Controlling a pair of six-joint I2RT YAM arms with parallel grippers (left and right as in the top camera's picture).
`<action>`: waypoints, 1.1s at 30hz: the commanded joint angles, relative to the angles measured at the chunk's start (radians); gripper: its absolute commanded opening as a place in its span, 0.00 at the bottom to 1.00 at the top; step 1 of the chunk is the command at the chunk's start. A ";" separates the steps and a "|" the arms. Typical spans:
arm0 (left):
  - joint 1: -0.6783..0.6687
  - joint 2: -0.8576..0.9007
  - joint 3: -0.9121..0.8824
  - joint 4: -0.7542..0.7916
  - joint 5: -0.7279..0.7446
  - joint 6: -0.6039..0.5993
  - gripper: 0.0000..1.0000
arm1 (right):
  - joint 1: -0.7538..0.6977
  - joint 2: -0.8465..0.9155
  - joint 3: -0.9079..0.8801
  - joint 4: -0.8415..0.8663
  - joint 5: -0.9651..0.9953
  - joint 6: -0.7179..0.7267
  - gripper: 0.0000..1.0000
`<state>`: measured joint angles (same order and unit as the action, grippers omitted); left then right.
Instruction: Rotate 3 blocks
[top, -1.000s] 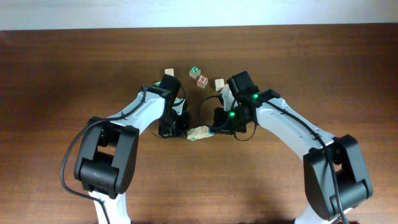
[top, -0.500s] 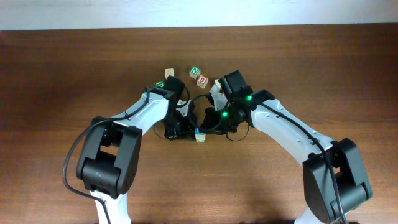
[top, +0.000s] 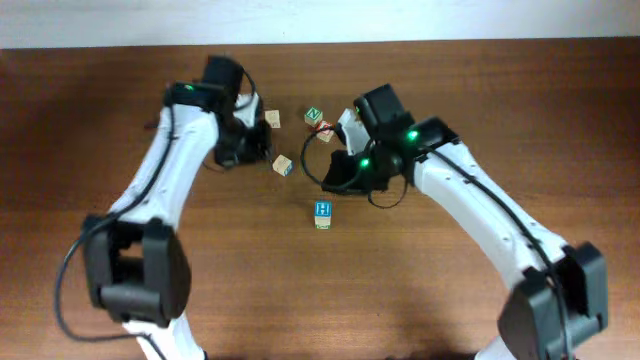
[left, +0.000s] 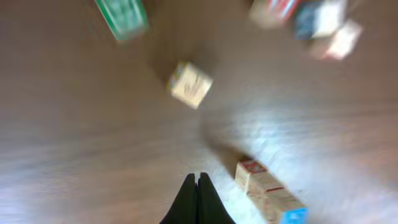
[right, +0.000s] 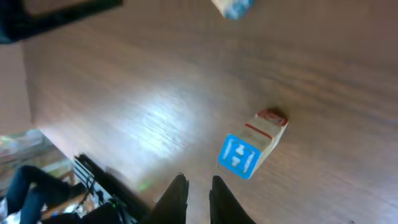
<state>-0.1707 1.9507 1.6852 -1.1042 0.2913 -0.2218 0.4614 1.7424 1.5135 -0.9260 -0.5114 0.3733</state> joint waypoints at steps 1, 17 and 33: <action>0.038 -0.216 0.216 -0.103 -0.222 0.042 0.00 | -0.036 -0.121 0.152 -0.137 0.172 -0.065 0.24; 0.040 -0.560 0.242 -0.106 -0.314 0.040 0.99 | -0.063 -0.755 0.350 -0.425 0.572 -0.078 0.98; 0.040 -0.560 0.242 -0.106 -0.314 0.040 0.99 | -0.356 -0.999 -0.177 0.040 0.523 -0.253 0.98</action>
<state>-0.1314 1.3949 1.9270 -1.2102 -0.0116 -0.1902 0.1486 0.8494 1.4990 -0.9890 0.1150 0.2012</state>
